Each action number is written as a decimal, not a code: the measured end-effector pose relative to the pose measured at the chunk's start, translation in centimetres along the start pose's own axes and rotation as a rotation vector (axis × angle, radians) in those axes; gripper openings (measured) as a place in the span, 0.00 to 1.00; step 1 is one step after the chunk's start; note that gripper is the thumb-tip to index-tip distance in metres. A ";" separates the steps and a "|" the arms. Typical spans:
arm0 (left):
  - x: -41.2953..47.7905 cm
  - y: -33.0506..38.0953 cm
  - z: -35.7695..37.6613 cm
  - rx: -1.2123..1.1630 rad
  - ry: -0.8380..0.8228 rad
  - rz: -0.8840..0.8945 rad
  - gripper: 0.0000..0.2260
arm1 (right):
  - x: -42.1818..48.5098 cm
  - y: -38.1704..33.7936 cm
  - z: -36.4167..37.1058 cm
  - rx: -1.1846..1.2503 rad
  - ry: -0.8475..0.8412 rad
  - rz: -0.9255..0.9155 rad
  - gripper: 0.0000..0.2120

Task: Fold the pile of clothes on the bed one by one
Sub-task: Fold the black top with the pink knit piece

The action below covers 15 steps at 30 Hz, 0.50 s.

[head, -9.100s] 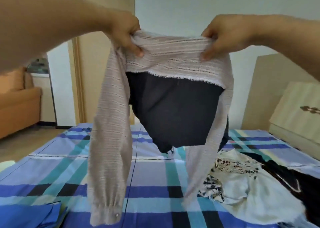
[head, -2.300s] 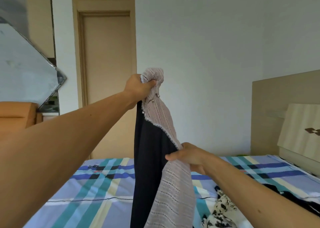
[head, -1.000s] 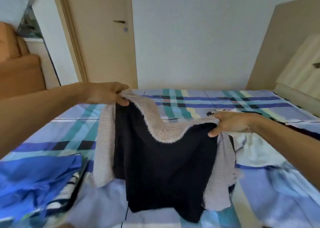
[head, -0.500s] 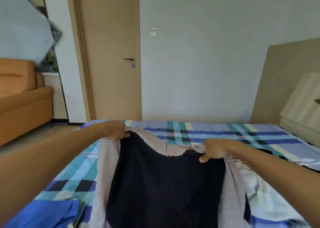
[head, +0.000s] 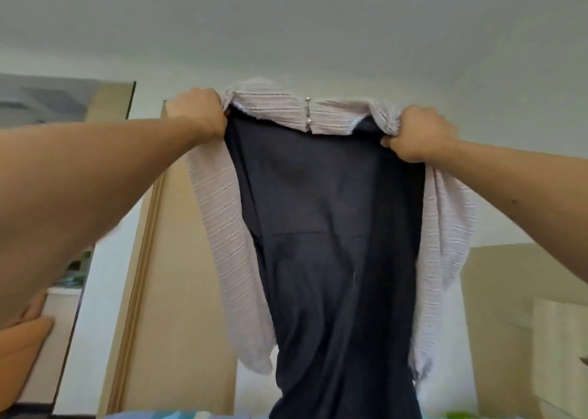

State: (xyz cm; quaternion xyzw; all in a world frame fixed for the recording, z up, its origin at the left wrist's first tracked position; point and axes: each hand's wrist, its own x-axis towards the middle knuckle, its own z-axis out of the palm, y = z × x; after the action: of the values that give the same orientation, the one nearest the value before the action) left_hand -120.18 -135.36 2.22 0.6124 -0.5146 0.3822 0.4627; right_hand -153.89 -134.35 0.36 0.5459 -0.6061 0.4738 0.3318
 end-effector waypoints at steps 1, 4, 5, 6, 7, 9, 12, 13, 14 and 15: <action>0.4 0.3 -0.6 0.014 0.003 0.009 0.06 | 0.3 0.1 -0.6 -0.005 0.001 0.000 0.22; 0.8 0.6 -1.5 0.049 0.023 0.026 0.08 | 0.6 0.7 -1.4 0.007 0.093 -0.021 0.18; 0.8 0.6 -1.5 0.054 0.022 0.028 0.08 | 0.6 0.8 -1.4 0.017 0.051 -0.019 0.18; 0.9 0.4 -1.4 0.063 0.014 0.030 0.09 | 0.5 0.8 -1.4 0.033 -0.048 -0.011 0.19; 0.8 0.2 -1.2 0.081 -0.010 0.038 0.09 | 0.4 0.8 -1.3 0.059 -0.175 -0.002 0.20; 0.6 -0.1 -0.7 0.109 -0.076 0.052 0.11 | 0.0 0.9 -0.8 0.124 -0.271 -0.011 0.18; 0.0 -1.1 0.5 0.130 -0.063 0.064 0.09 | -0.3 1.1 0.4 0.149 -0.208 -0.035 0.15; -0.3 -1.4 0.8 0.145 -0.060 0.073 0.09 | -0.4 1.1 0.8 0.185 -0.275 -0.017 0.18; -0.4 -1.7 1.2 0.144 -0.091 0.081 0.10 | -0.6 1.1 1.1 0.244 -0.372 0.014 0.21; -0.4 -2.0 1.6 0.128 -0.154 0.087 0.12 | -0.8 1.3 1.3 0.318 -0.465 0.049 0.25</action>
State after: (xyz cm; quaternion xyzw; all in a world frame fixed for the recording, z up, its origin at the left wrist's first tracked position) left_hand -118.28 -136.68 1.01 0.6454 -0.5494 0.3858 0.3644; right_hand -154.91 -135.35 -1.06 0.6704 -0.5969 0.4329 0.0826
